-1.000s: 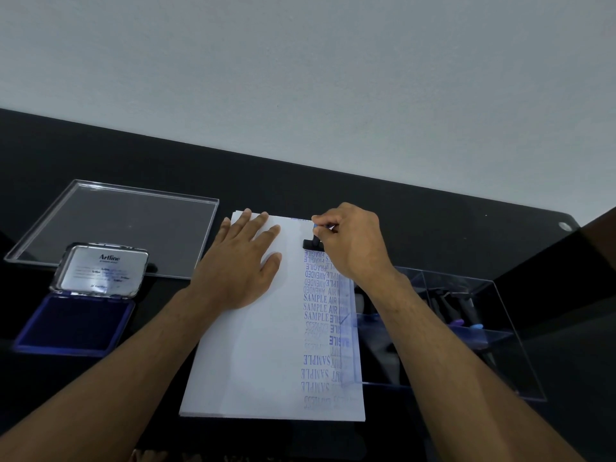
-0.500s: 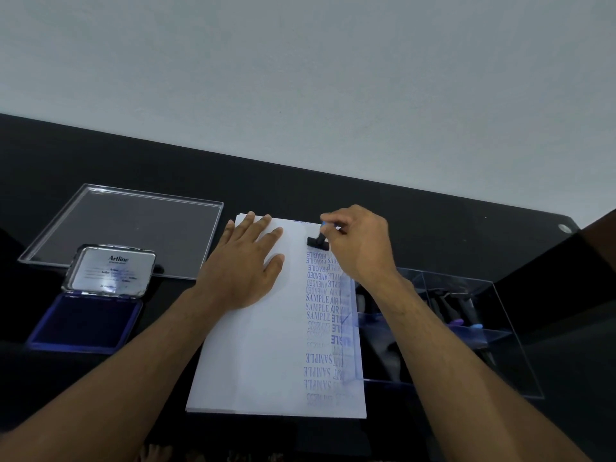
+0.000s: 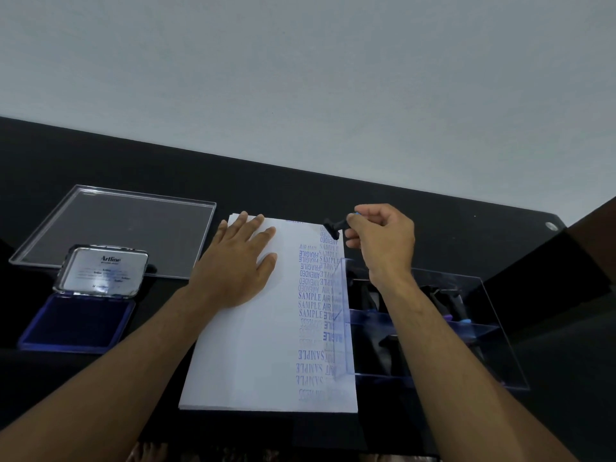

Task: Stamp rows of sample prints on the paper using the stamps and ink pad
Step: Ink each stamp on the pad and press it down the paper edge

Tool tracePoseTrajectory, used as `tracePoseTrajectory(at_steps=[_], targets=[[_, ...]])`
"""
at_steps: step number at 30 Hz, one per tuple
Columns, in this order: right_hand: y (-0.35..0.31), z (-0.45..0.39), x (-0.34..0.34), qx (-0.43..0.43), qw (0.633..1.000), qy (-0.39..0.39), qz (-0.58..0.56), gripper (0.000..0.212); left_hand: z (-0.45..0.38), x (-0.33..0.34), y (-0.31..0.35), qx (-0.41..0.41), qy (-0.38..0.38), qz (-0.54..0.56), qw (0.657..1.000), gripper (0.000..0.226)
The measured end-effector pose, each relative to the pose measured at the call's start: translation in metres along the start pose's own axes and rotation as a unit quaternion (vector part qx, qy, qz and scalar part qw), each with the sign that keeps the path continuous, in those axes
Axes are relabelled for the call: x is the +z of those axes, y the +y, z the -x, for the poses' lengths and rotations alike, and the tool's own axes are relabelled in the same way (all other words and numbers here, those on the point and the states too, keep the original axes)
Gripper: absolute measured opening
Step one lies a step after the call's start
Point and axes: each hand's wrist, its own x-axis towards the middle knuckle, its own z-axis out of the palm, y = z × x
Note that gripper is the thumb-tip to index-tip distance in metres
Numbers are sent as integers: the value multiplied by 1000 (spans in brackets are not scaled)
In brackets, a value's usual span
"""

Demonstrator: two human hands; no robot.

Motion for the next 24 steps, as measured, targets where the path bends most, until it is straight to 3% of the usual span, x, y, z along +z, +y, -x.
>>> tracePoseTrajectory(at_steps=[24], targets=[[8,-1,1,-31,998,-22,53,13,0,0,0,-1,-4,4,1000,82]])
